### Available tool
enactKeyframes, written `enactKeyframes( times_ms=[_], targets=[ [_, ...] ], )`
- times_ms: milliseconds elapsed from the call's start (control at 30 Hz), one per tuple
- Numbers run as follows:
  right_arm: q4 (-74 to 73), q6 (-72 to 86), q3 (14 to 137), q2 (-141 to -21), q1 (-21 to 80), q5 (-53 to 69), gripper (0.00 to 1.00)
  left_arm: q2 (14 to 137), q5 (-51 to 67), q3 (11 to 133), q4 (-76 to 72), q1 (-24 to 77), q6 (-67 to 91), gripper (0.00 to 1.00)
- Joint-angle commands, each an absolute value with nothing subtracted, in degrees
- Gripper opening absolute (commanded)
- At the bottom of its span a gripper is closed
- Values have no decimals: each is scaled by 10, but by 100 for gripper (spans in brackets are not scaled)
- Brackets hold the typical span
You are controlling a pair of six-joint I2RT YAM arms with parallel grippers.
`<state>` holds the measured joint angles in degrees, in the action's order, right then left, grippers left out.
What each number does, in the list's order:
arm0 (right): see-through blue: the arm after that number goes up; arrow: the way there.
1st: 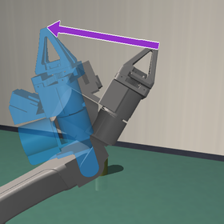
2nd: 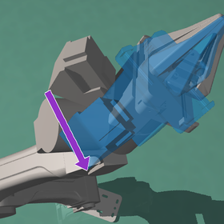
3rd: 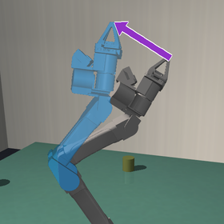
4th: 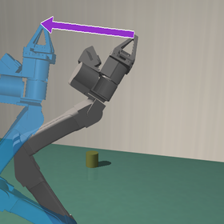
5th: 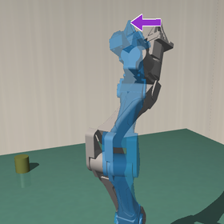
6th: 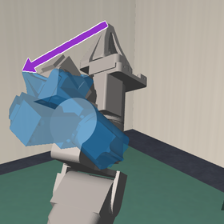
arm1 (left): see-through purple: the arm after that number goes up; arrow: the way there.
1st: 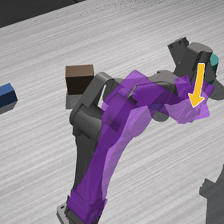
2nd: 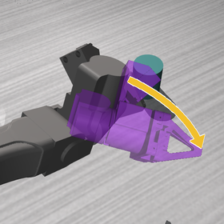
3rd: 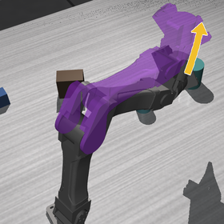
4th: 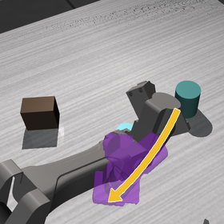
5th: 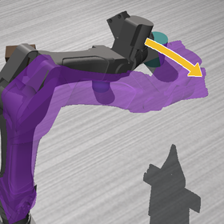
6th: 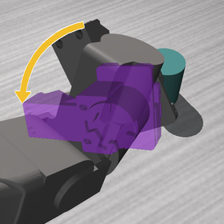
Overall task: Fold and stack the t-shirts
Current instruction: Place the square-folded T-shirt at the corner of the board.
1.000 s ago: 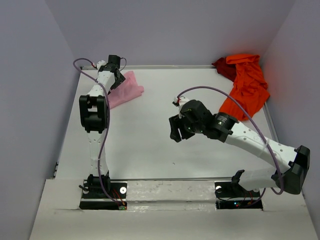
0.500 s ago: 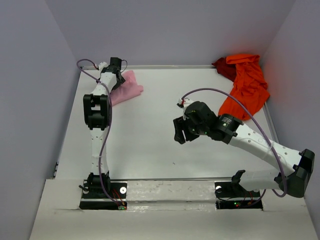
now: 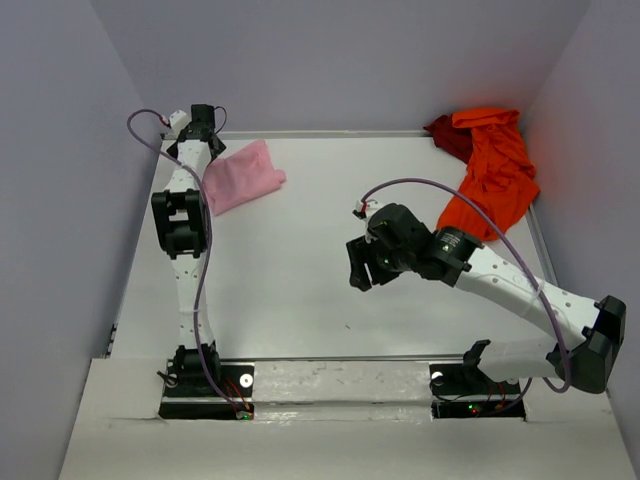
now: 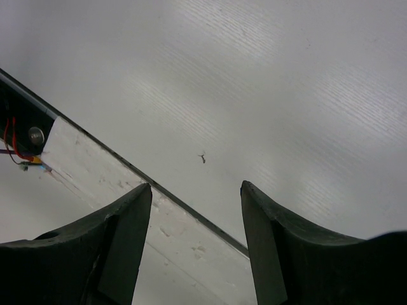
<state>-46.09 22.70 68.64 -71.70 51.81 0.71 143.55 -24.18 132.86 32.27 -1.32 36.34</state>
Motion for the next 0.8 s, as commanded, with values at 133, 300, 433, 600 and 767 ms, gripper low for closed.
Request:
enactKeyframes(
  times_ms=[133, 300, 433, 600, 767],
  targets=[
    [-465, 220, 715, -744, 510, 31, 64, 1434, -227, 1321, 320, -41, 350, 90],
    [-448, 214, 726, -769, 510, 36, 64, 1405, -218, 1317, 320, -33, 347, 89],
    [-436, 209, 733, -782, 505, 37, 63, 1373, -202, 1299, 325, -27, 356, 89],
    [-423, 211, 729, -784, 504, 35, 63, 1342, -218, 1262, 337, -19, 360, 89],
    [-412, 214, 721, -776, 499, 35, 63, 1310, -215, 1238, 345, -17, 366, 89]
  ],
)
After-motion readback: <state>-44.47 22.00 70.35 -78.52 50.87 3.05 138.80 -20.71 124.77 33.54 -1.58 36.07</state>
